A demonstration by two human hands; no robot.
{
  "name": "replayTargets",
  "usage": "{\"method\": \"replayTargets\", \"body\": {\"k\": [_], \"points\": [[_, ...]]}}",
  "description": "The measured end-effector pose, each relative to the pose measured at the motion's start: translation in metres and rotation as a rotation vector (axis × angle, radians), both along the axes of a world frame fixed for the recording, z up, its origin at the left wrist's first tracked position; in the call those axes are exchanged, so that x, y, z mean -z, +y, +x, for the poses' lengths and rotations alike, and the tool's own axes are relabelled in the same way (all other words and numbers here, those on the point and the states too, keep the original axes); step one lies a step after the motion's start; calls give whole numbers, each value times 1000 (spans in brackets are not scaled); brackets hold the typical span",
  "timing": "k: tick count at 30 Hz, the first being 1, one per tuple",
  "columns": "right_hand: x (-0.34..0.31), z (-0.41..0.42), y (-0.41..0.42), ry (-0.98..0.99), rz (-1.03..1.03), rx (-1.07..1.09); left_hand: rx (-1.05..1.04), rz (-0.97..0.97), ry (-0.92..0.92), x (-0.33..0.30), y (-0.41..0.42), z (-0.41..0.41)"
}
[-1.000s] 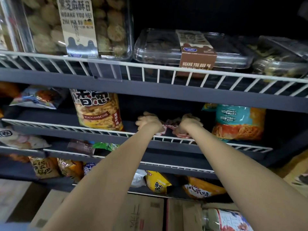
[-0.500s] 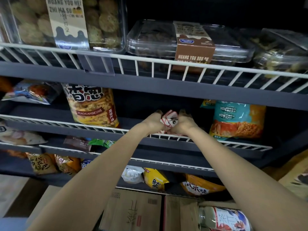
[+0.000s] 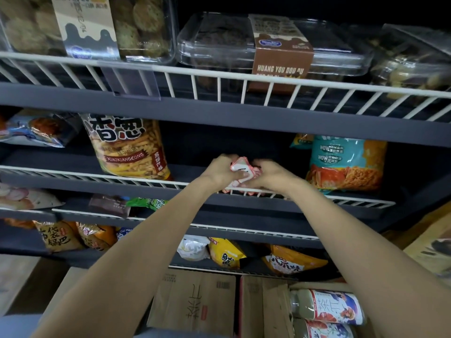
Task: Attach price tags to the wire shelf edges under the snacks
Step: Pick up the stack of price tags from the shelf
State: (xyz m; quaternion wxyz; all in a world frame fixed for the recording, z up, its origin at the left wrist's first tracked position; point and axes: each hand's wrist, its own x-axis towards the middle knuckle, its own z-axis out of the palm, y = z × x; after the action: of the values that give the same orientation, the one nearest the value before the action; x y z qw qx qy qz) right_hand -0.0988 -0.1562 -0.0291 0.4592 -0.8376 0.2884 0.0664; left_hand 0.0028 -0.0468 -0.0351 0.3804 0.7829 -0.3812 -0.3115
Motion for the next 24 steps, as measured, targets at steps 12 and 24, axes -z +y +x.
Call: {"method": "replayTargets", "body": {"k": [12,24], "points": [[-45,-23,51,-385,318,221,-341,-365,488,-42,41,-36],[-96,-47,99,-342,324,271,-536,-183,339,-107,92,-66]]}}
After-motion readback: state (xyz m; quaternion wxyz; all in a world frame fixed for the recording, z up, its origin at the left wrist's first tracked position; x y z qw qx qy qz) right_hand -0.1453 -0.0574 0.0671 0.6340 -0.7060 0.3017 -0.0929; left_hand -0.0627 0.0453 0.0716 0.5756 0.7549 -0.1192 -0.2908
